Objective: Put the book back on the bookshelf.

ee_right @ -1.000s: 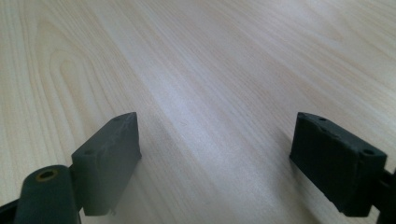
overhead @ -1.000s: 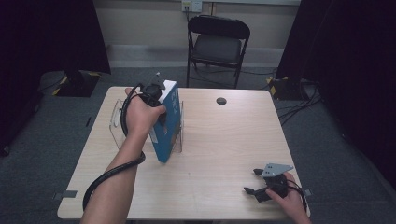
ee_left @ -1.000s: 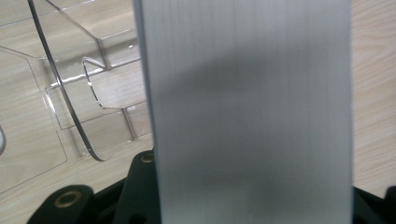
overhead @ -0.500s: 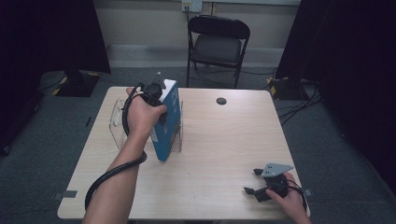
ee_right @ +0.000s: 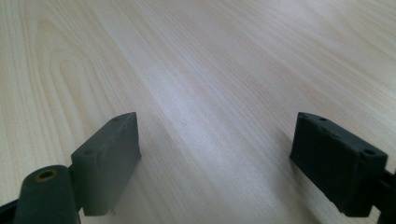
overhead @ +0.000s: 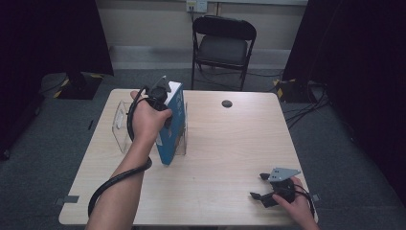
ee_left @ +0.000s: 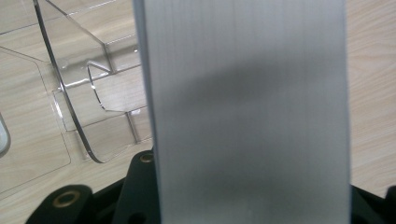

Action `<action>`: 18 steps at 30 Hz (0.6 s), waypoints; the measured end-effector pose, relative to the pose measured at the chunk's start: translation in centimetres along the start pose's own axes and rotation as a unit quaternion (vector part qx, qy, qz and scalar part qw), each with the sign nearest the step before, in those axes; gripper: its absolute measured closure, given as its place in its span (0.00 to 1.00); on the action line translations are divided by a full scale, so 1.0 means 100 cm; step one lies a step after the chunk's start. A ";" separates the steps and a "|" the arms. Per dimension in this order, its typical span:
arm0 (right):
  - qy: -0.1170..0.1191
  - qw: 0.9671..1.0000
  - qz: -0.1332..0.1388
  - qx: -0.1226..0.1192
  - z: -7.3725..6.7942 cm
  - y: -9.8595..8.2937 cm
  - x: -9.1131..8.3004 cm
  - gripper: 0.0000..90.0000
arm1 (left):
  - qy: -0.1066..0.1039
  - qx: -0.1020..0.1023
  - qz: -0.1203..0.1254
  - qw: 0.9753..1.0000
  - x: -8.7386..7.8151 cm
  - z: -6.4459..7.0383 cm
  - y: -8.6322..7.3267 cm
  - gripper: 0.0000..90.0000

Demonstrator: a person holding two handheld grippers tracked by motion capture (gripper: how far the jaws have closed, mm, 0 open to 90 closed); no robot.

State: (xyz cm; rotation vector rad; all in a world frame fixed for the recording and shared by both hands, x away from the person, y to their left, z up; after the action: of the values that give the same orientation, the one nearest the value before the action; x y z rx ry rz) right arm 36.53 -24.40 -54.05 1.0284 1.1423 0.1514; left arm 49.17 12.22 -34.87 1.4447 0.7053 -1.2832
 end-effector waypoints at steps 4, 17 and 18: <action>0.000 1.000 0.000 0.000 0.000 0.000 0.000 0.16 | 0.000 0.001 -0.004 1.000 0.000 0.002 -0.002 0.68; 0.000 1.000 0.000 0.000 0.000 0.000 0.000 0.16 | -0.014 0.005 -0.016 1.000 -0.009 0.001 -0.005 0.66; 0.000 1.000 0.000 0.000 0.000 0.000 0.000 0.16 | -0.016 0.009 -0.020 1.000 -0.008 0.002 -0.005 0.66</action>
State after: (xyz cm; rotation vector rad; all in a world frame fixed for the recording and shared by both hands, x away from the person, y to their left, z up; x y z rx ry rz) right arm 36.53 -24.40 -54.05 1.0283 1.1423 0.1512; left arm 48.41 12.37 -34.26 1.4282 0.7066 -1.3425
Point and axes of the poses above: each handheld gripper's, and its own axes: x roughly forward along the jaws, y roughly out of its top, z roughly to its right, the point moved 6 cm from there along x, roughly forward along the jaws, and after that the axes turned 3 degrees about -y, right-handed, at the moved point
